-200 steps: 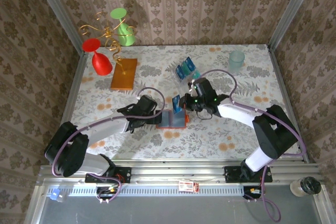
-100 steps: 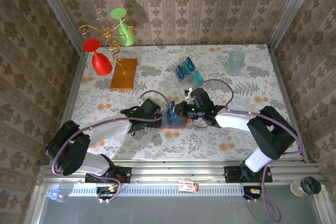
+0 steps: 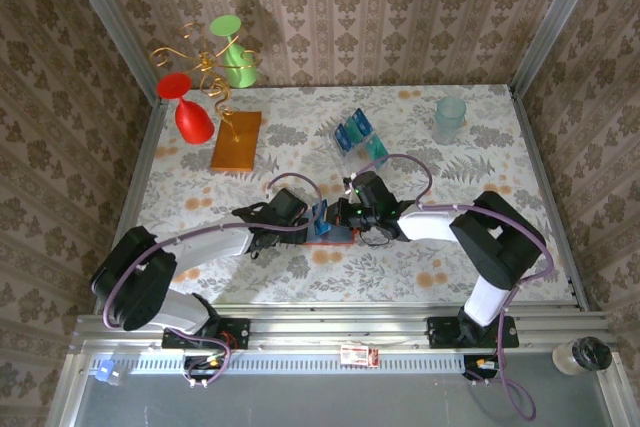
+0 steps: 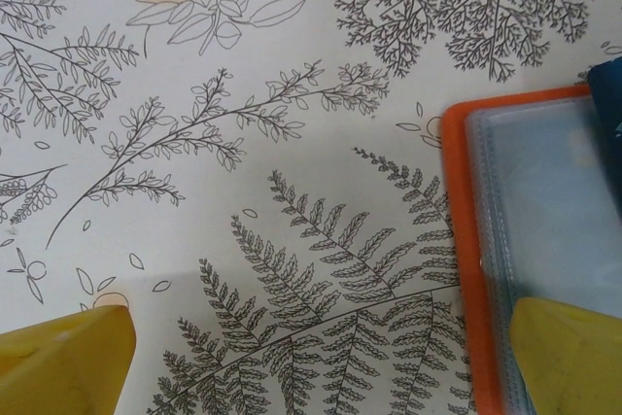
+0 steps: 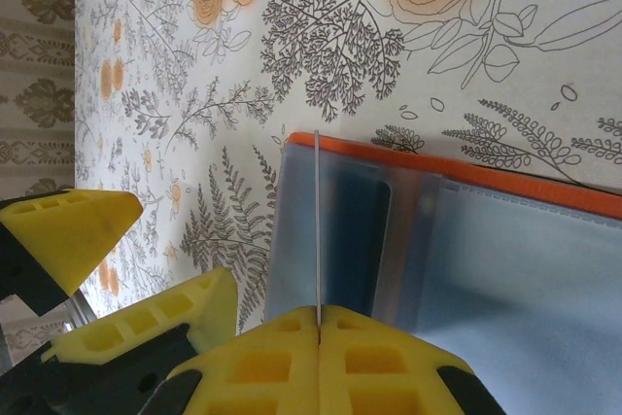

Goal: Put the credit cards into the card holder

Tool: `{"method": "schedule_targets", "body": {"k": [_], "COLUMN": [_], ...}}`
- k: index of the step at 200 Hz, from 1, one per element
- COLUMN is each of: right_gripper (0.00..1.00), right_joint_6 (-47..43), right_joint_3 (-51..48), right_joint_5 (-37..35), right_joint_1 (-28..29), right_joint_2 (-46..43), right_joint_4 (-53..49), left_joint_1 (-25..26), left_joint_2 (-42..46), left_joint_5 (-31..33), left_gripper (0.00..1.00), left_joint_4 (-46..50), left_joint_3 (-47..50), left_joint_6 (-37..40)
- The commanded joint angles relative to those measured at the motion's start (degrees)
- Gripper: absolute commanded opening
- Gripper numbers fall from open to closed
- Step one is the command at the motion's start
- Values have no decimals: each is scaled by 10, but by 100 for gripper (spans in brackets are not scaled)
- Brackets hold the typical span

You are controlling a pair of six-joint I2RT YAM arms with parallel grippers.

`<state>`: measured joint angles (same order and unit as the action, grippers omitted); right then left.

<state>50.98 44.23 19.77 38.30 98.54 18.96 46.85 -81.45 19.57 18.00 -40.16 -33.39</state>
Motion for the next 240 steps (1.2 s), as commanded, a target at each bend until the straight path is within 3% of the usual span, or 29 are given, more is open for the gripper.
{"method": "schedule_targets", "body": {"k": [1, 148, 198, 240], "right_gripper": [0, 0, 0, 0], "right_joint_6": [-9, -11, -20, -8], "right_joint_3": [11, 33, 8, -36], "right_joint_5": [-8, 7, -35, -64], "right_joint_1": [4, 1, -13, -14], "right_joint_2": [10, -4, -58, -62], "right_joint_4": [-5, -24, -30, 25], "left_joint_1": [2, 2, 2, 2], "left_joint_2": [-11, -52, -50, -53], "left_joint_5": [6, -4, -3, -4], "left_gripper": [100, 100, 100, 100], "left_joint_4": [4, -27, -29, -32], "left_joint_3": [-11, -3, 3, 5], "left_joint_6": [-2, -7, -14, -18]}}
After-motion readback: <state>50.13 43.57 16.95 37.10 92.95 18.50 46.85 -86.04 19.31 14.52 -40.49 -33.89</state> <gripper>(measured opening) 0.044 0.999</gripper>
